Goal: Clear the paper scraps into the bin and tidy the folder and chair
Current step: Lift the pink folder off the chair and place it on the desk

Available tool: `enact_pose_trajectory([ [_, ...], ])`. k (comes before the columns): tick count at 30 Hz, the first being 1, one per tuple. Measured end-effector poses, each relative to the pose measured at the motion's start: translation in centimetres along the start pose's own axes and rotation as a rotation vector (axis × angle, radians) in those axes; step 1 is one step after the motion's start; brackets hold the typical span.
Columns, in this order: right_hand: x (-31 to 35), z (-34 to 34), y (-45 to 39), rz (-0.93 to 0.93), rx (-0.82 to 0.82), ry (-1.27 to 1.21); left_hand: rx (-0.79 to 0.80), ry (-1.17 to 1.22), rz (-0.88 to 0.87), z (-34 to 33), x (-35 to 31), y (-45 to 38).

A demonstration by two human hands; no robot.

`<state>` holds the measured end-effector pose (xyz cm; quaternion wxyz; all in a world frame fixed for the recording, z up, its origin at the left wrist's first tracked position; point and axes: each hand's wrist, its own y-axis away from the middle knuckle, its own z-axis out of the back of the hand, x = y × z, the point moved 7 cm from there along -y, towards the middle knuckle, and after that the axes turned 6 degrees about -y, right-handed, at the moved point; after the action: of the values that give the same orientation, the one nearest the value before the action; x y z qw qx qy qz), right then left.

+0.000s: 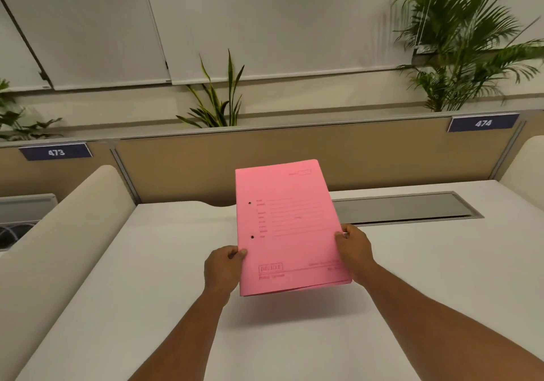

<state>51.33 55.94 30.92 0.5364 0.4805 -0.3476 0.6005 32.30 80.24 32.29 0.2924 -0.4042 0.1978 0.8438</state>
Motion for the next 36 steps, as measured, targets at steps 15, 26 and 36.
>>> enact_pose_trajectory([
  [15, -4.8, -5.2, -8.3, -0.071, 0.039, 0.191, -0.011, -0.135, 0.119, -5.9, 3.7, -8.7],
  [26, -5.8, -6.6, -10.3, -0.052, 0.044, 0.584, -0.046, -0.266, 0.131, -7.3, 4.6, -10.9],
  [36, -5.9, -5.9, -9.2, -0.003, 0.018, 0.676, -0.071, -0.341, 0.161, -7.2, 5.4, -9.8],
])
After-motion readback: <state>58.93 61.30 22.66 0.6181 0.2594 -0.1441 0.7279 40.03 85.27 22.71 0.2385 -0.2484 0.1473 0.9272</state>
